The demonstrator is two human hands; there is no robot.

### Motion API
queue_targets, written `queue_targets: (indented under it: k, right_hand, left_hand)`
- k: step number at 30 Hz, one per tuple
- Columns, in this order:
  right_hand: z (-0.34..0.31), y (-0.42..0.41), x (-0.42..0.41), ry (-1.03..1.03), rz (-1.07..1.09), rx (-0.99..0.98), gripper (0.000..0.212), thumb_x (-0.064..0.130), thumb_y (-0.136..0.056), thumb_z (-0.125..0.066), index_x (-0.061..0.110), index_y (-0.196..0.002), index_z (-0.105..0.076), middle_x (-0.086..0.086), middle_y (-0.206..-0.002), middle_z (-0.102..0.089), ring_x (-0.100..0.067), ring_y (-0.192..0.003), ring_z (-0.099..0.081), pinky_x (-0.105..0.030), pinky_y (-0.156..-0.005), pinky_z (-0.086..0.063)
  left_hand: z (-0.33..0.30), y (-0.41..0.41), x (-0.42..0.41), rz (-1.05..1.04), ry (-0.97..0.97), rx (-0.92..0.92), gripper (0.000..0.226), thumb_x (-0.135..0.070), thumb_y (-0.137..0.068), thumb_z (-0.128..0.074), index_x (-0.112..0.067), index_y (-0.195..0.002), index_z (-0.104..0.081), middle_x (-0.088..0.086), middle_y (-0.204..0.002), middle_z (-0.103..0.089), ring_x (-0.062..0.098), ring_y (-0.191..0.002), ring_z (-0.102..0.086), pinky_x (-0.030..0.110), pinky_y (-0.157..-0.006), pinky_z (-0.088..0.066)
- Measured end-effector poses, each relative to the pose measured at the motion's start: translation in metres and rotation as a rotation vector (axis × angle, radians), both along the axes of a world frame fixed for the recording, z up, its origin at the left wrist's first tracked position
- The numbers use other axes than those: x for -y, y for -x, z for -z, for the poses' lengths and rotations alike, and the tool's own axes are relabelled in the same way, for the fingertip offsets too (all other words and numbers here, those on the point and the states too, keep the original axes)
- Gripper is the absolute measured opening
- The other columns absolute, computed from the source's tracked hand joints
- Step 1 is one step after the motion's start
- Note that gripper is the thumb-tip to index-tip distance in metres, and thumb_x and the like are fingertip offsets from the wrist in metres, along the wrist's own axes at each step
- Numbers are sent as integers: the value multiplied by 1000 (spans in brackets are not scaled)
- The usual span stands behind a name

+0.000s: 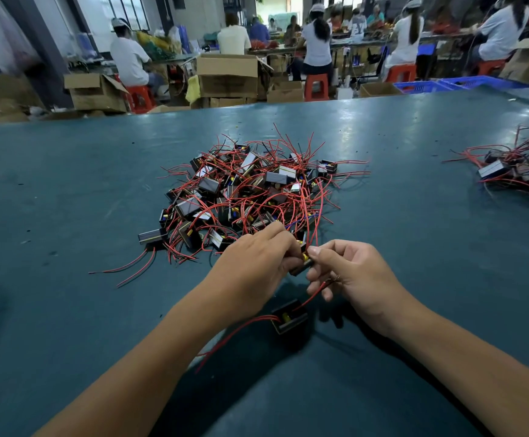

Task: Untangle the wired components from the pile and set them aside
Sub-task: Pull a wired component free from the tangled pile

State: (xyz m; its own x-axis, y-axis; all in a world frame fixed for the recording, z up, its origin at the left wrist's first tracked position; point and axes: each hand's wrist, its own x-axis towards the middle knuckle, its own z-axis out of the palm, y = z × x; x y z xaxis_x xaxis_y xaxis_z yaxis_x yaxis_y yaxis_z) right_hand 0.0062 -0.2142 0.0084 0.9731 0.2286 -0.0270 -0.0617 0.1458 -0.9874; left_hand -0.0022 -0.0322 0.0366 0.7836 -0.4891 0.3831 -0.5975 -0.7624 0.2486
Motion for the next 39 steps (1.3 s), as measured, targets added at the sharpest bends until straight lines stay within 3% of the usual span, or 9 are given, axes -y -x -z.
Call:
queue_targets:
  k: [4,8,13,17,20,24,30,35,39]
  right_hand:
    - [0,-1,0,23,22,-26,23,24,-93,-64,5,-79,-62,-13,-68,-67,-34,-67,-55,-25,-41,-42]
    - [-3,2,-2,-20,28,-64,22,21,-96,-60,1,-86,-63,-12,-72,-71,-34,-67,-69,-26,-46,-51]
    - [-8,5,-4,-94,1,-94,23,16,-99,-54,-3,-89,-64,-13,-73,-74,-29,-66,-73,-27,-53,-54]
    - [-10,7,-5,-132,-4,-106,27,16,-99,-52,0,-83,-67,-14,-71,-72,-28,-63,-72,-24,-50,-52]
    - [-10,9,-5,-139,-17,-98,28,17,-99,-52,0,-82,-68,-16,-72,-72,-28,-64,-72,-23,-51,-53]
    - [-10,9,-5,-121,-17,-84,27,18,-98,-53,-4,-89,-66,-15,-73,-72,-27,-64,-72,-24,-52,-53]
    - [-9,10,-7,-132,-6,-77,26,18,-98,-54,-6,-94,-62,-18,-76,-72,-27,-66,-72,-24,-50,-52]
    - [-11,10,-7,-133,38,-62,23,14,-99,-54,-1,-84,-62,-14,-70,-72,-24,-60,-72,-19,-41,-46]
    - [-5,9,-4,9,36,-26,24,16,-97,-60,-2,-81,-61,-20,-73,-71,-35,-61,-70,-27,-42,-50]
  left_hand:
    - [3,0,3,-14,58,45,8,-19,-104,-47,-14,-98,-50,-5,-98,-41,23,-73,-47,39,-65,-40]
    - [4,0,4,41,203,-8,8,-13,-104,-46,-16,-96,-44,0,-102,-46,26,-81,-49,51,-72,-46]
    - [2,1,3,111,227,4,7,-12,-102,-45,-11,-95,-48,2,-96,-50,22,-80,-47,48,-71,-45]
    - [-3,4,2,173,307,15,8,-10,-101,-45,-14,-96,-49,1,-101,-55,16,-90,-51,31,-79,-46]
    - [-4,7,2,157,353,-45,7,-15,-101,-45,-20,-98,-48,-2,-92,-55,11,-81,-51,22,-71,-43]
    - [-7,6,-2,135,270,-14,8,-17,-102,-44,-24,-99,-43,-16,-76,-43,-4,-68,-42,9,-62,-32]
    - [-8,5,-2,112,250,35,27,-15,-90,-72,-21,-97,-47,-14,-78,-45,5,-64,-42,15,-59,-36]
    - [-8,5,-3,85,307,96,14,-5,-90,-68,-12,-100,-62,-9,-83,-54,11,-73,-51,24,-67,-44]
    - [-7,1,-4,-22,270,290,4,-2,-90,-70,-1,-94,-69,4,-89,-63,16,-77,-58,28,-70,-49]
